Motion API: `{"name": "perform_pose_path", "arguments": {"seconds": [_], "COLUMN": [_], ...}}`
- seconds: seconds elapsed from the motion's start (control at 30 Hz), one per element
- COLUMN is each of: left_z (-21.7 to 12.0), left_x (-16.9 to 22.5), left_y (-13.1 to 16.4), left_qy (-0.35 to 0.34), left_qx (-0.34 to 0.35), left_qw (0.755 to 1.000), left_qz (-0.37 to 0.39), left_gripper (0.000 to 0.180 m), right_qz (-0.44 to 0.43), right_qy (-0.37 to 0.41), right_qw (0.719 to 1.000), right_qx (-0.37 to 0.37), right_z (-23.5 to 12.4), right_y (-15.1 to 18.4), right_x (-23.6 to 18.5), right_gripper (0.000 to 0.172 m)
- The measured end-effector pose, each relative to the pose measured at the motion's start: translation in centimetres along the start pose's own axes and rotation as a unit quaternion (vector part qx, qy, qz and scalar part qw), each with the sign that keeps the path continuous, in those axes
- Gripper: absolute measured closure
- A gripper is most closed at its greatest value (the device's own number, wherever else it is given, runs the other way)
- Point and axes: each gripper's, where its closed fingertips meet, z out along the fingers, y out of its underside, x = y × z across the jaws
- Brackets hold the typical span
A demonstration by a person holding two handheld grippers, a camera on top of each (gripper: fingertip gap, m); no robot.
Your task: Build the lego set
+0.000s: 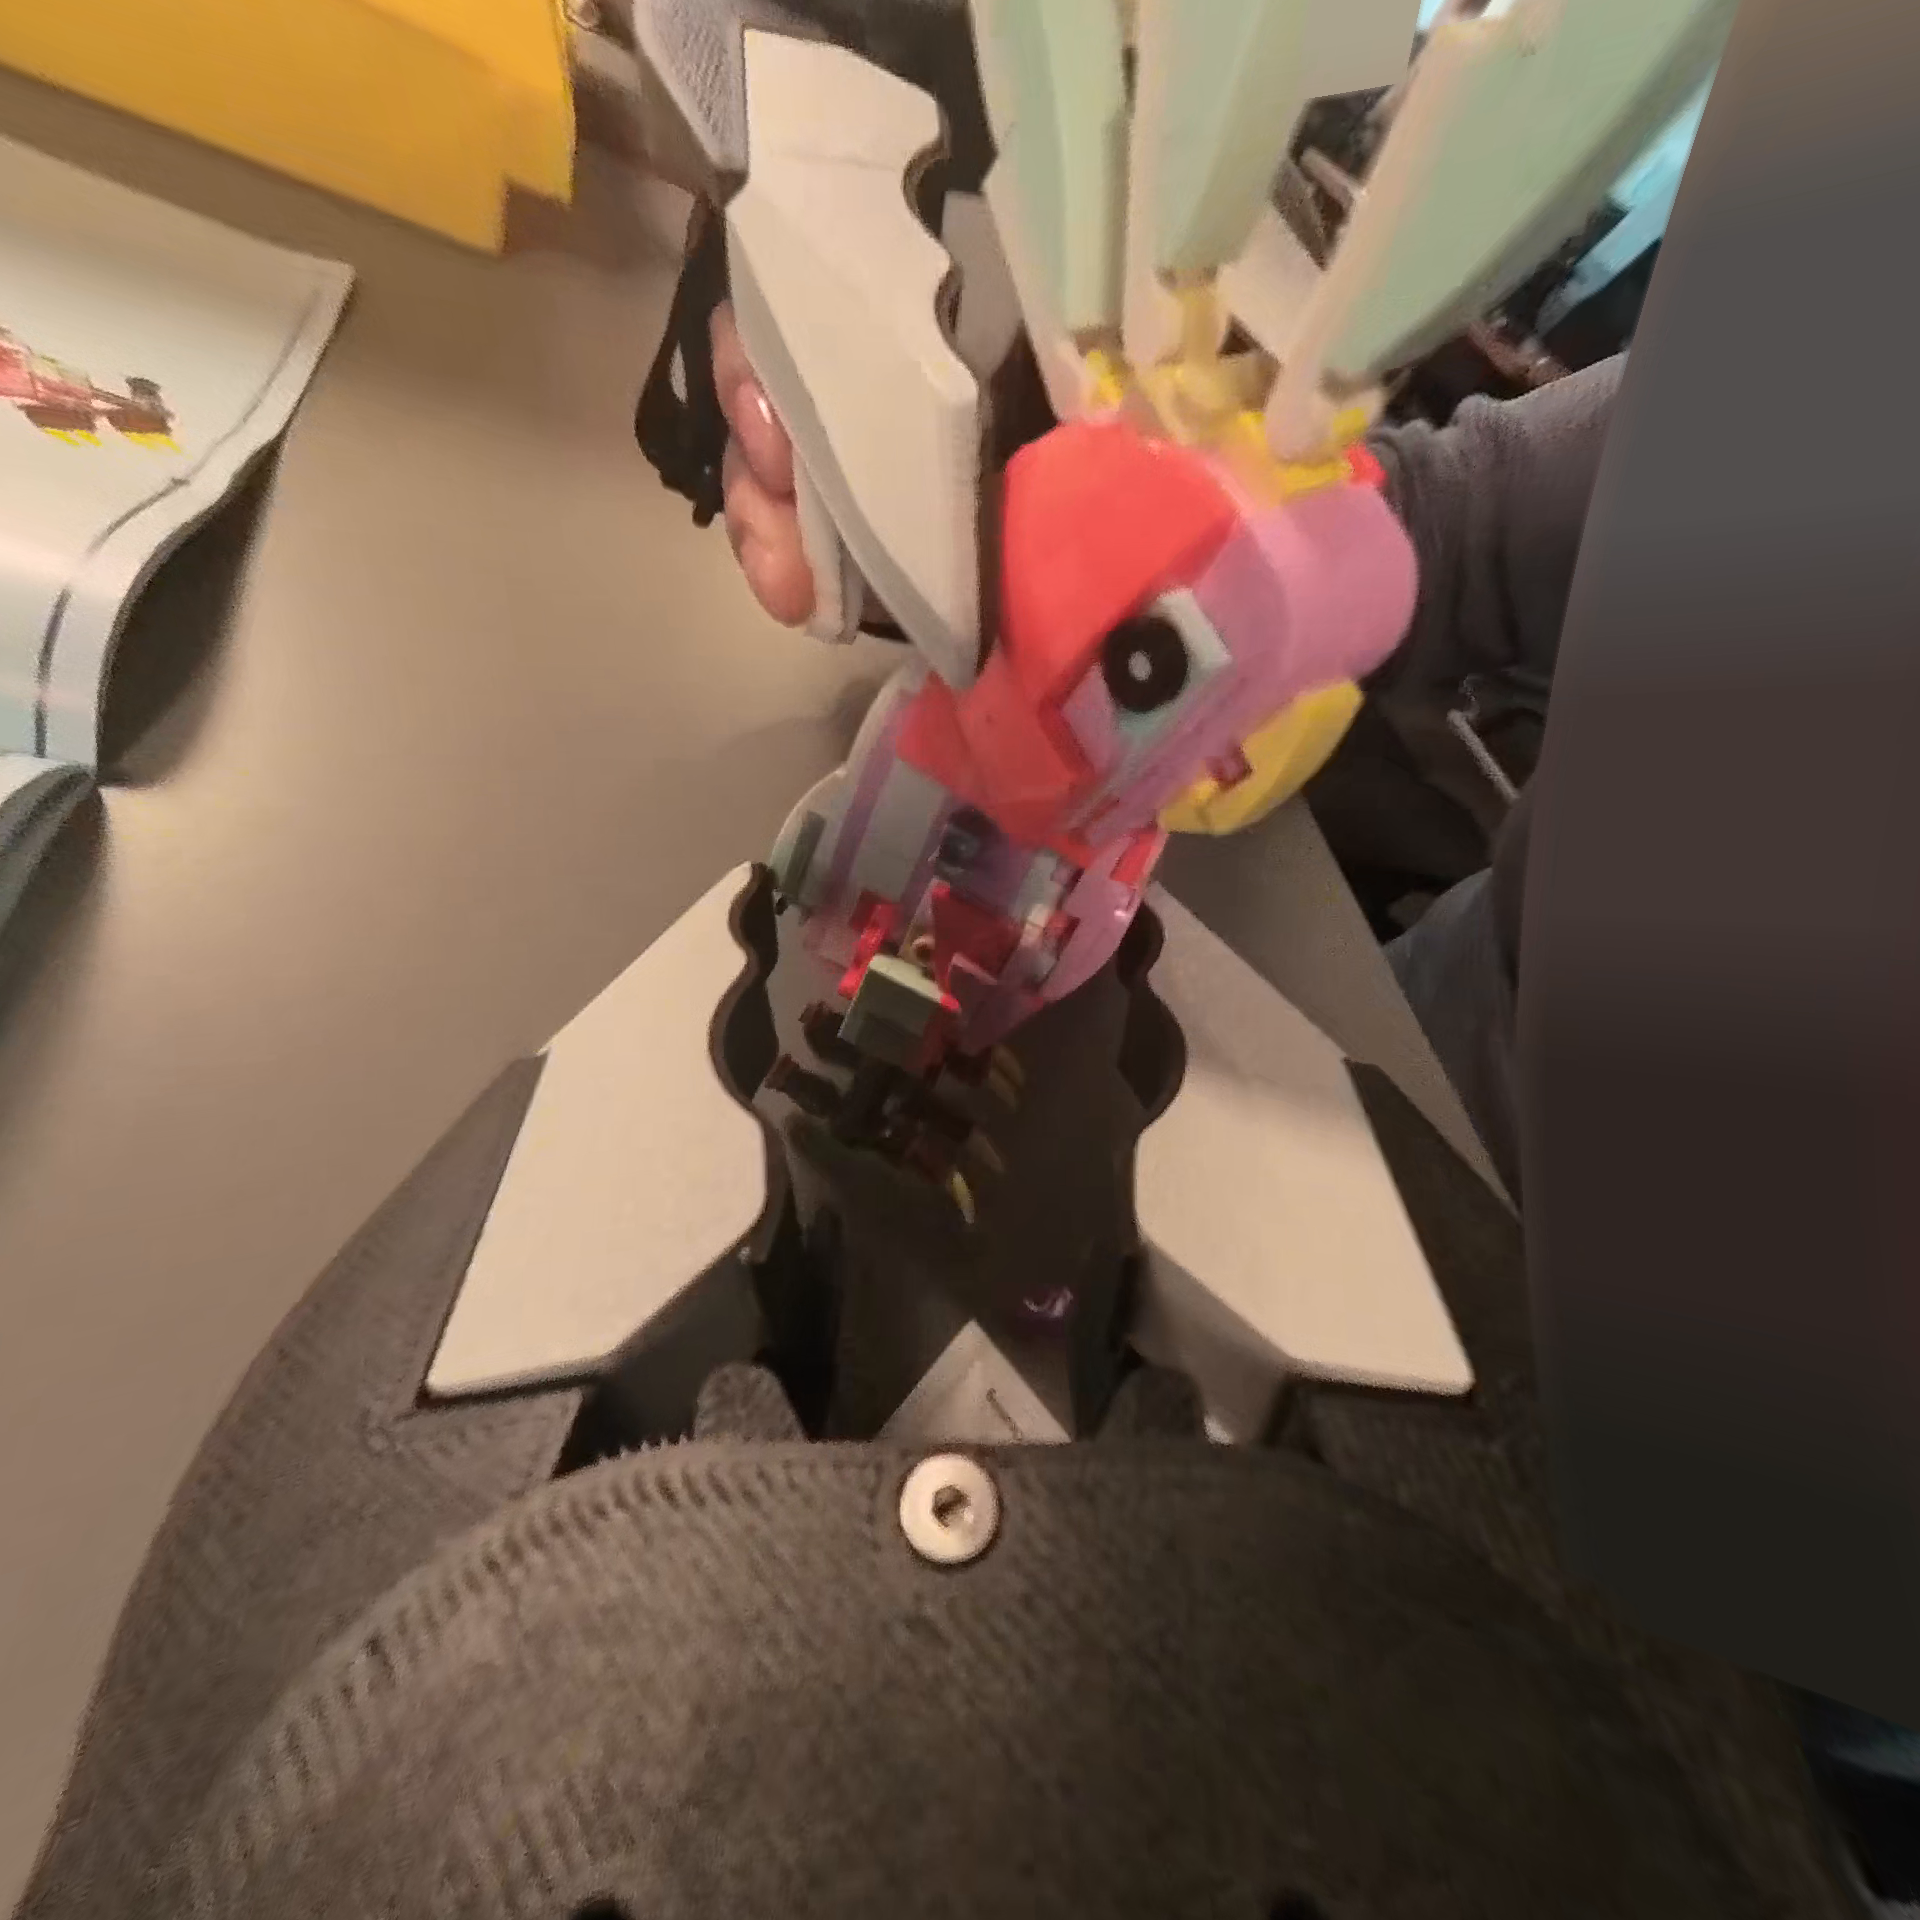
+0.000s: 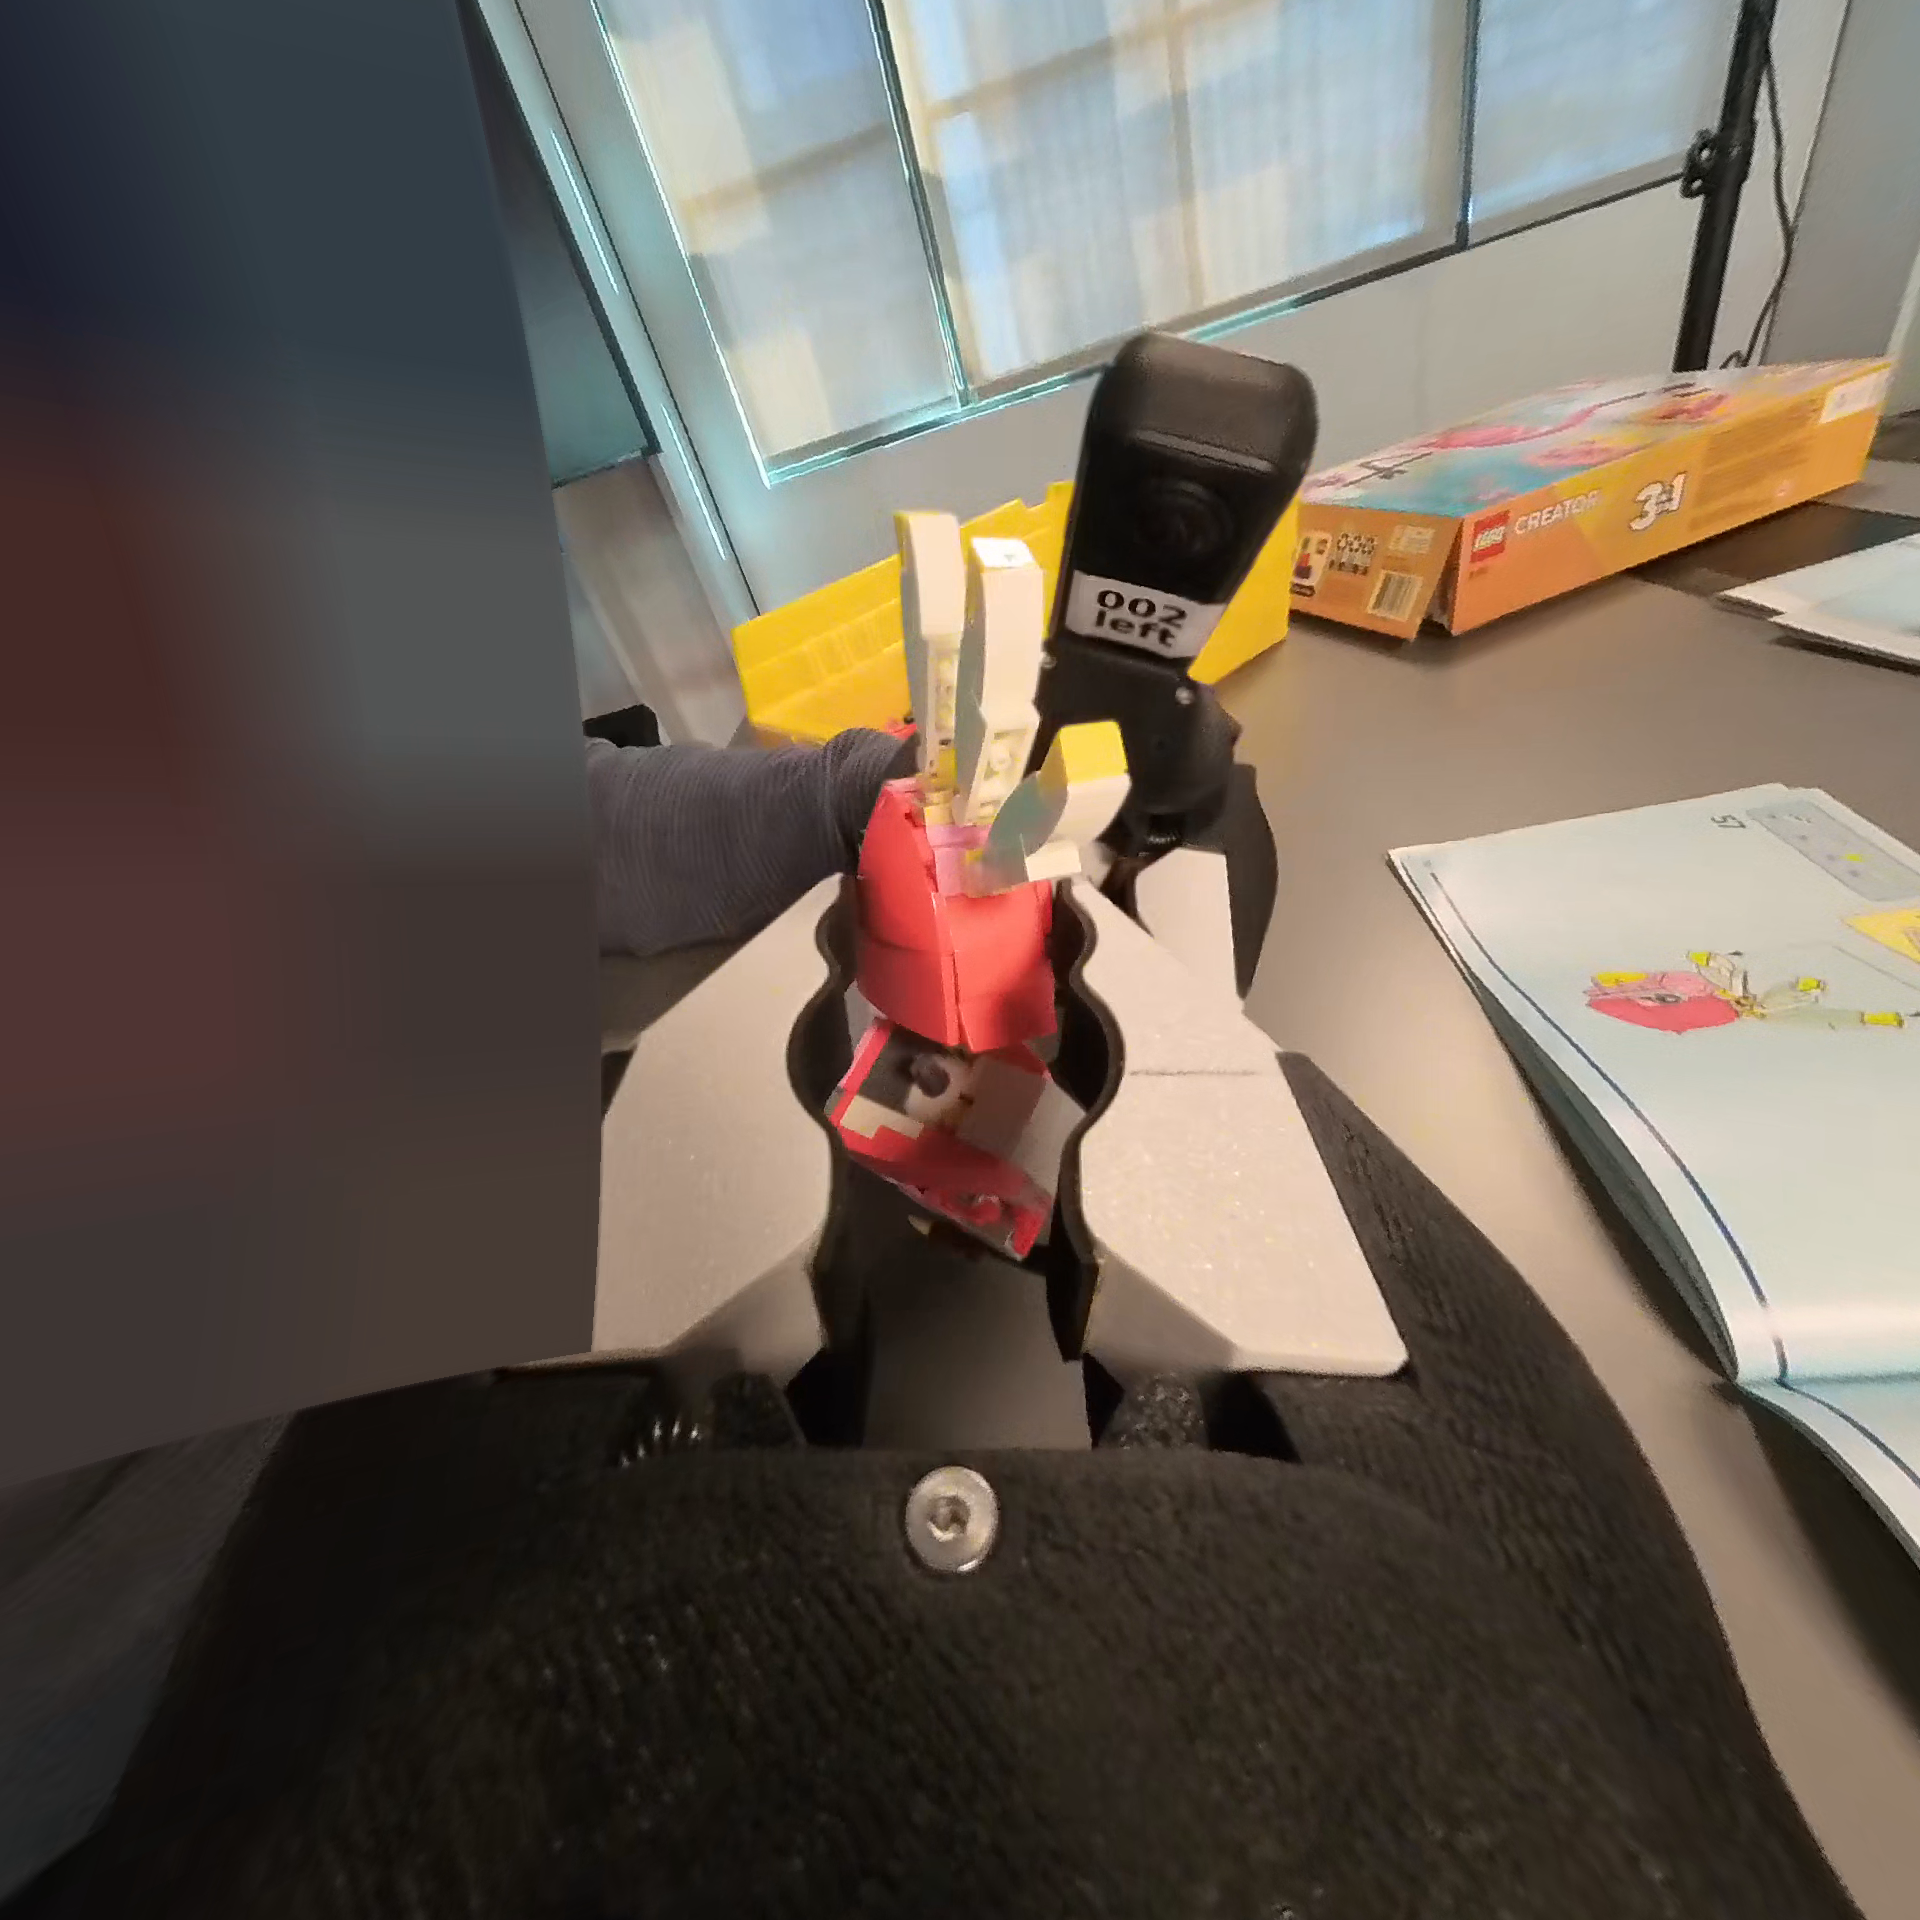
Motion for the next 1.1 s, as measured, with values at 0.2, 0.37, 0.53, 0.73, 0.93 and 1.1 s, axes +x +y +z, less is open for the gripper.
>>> {"name": "perform_pose_path", "arguments": {"seconds": [0.2,0.37,0.53,0.73,0.93,1.1], "left_z": [-1.1,-3.9,-5.6,-4.0,-3.0,-2.5], "left_x": [-1.2,-1.3,0.7,0.0,-3.4,-3.9], "left_y": [-0.8,-1.9,-2.6,0.2,-0.4,0.0], "left_qy": [-0.043,-0.154,-0.327,-0.492,-0.531,-0.527], "left_qx": [0.026,0.104,0.233,0.178,0.129,0.108], "left_qw": [0.999,0.982,0.913,0.85,0.836,0.84], "left_qz": [-0.016,-0.041,-0.067,-0.063,-0.059,-0.065], "left_gripper": [0.096,0.063,0.064,0.067,0.097,0.123], "right_qz": [-0.006,-0.002,-0.02,-0.056,-0.087,-0.073], "right_qy": [0.03,0.05,0.075,0.127,0.163,0.177], "right_qw": [0.999,0.997,0.991,0.973,0.965,0.964], "right_qx": [0.013,0.05,0.108,0.183,0.186,0.185], "right_z": [0.6,1.1,1.1,-0.5,-2.1,-3.0], "right_y": [-0.2,-0.8,-2.3,-3.7,-3.9,-4.0], "right_x": [0.8,1.5,1.7,2.2,2.8,3.5], "right_gripper": [0.136,0.136,0.136,0.136,0.136,0.136]}}
